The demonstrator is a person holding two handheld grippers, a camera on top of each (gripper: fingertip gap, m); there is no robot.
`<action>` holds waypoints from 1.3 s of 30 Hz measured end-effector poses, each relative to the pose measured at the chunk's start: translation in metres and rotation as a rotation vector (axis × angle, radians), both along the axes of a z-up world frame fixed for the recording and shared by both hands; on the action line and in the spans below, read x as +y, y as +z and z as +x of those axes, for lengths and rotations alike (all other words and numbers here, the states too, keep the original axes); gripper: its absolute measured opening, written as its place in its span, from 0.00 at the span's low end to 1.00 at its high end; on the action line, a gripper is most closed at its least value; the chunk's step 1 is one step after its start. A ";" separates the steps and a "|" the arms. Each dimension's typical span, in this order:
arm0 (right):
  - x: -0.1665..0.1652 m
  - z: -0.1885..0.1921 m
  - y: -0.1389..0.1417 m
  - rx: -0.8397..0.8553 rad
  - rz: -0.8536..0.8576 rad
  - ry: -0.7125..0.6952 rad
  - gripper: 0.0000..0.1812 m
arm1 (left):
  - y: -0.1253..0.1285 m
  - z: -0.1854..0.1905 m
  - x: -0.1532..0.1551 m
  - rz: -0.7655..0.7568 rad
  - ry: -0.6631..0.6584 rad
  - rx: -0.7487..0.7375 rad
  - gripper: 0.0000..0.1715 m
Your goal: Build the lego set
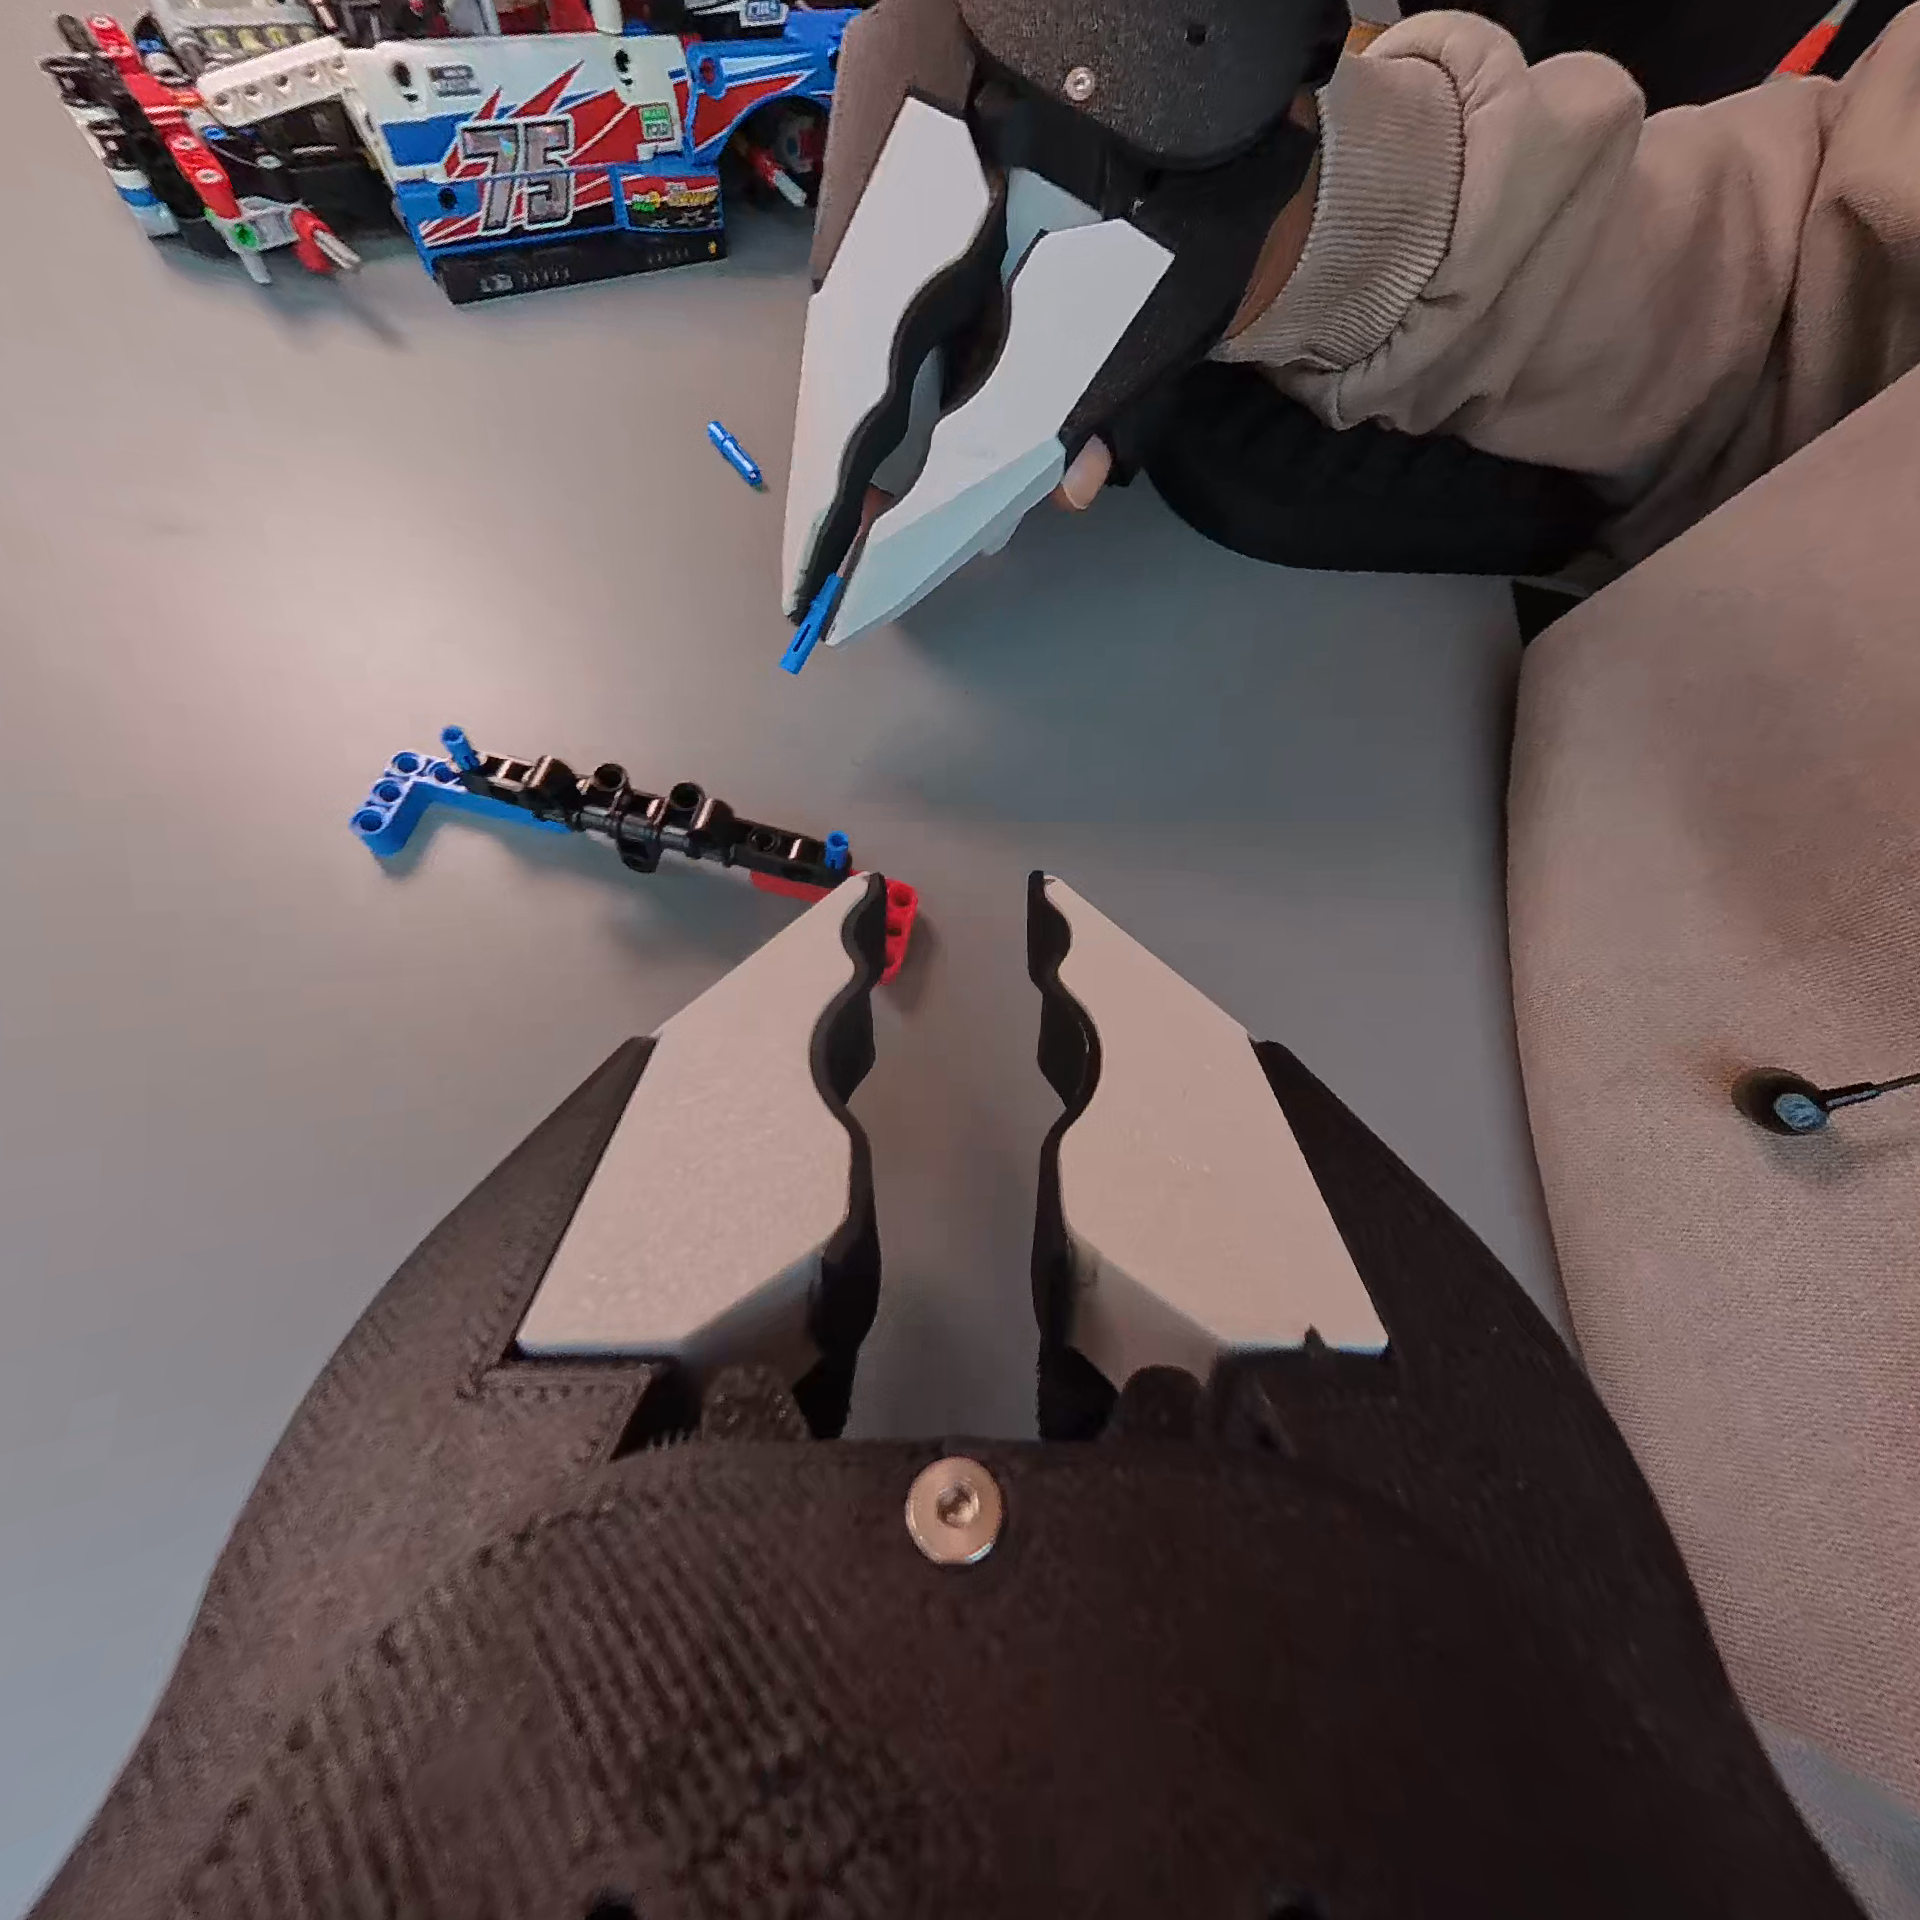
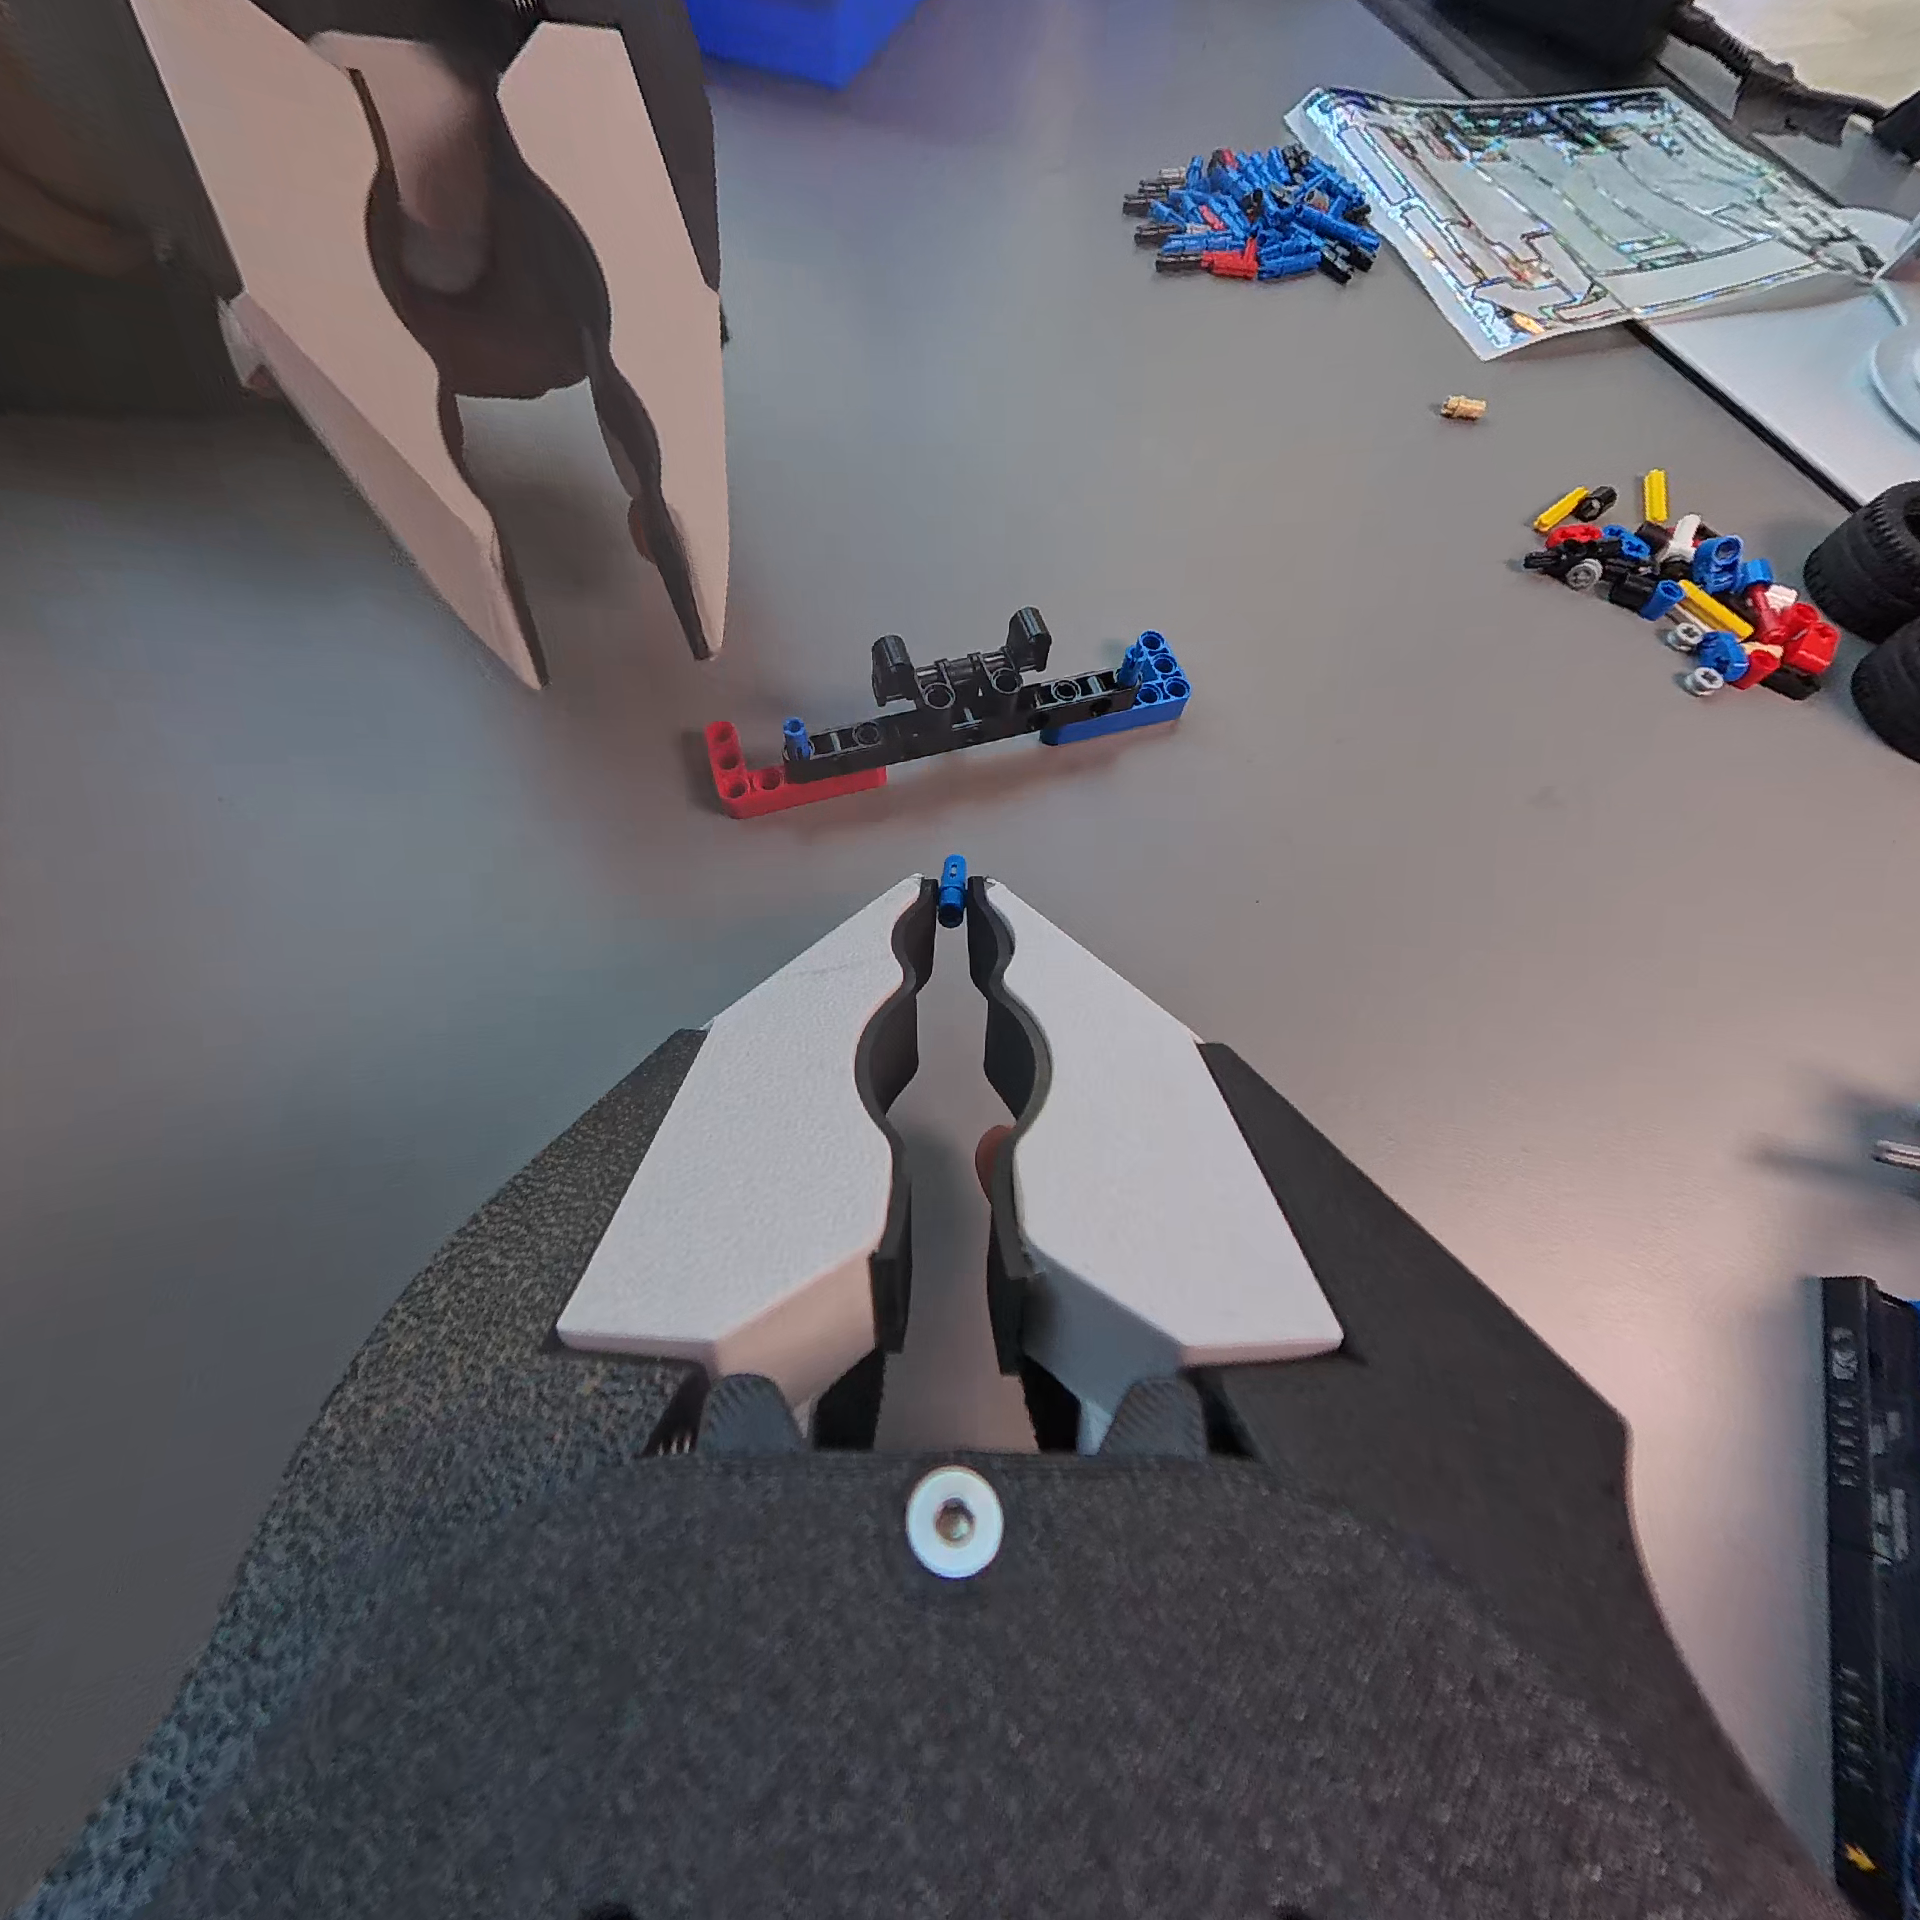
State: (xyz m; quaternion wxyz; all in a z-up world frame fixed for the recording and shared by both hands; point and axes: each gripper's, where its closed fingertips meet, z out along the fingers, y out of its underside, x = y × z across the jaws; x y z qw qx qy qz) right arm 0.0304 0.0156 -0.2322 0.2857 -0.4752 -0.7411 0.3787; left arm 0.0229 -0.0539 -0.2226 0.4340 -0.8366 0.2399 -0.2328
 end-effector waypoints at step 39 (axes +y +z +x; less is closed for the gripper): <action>-0.002 -0.002 -0.002 -0.004 0.001 0.001 0.02 | -0.034 0.009 0.008 0.008 -0.024 0.295 0.16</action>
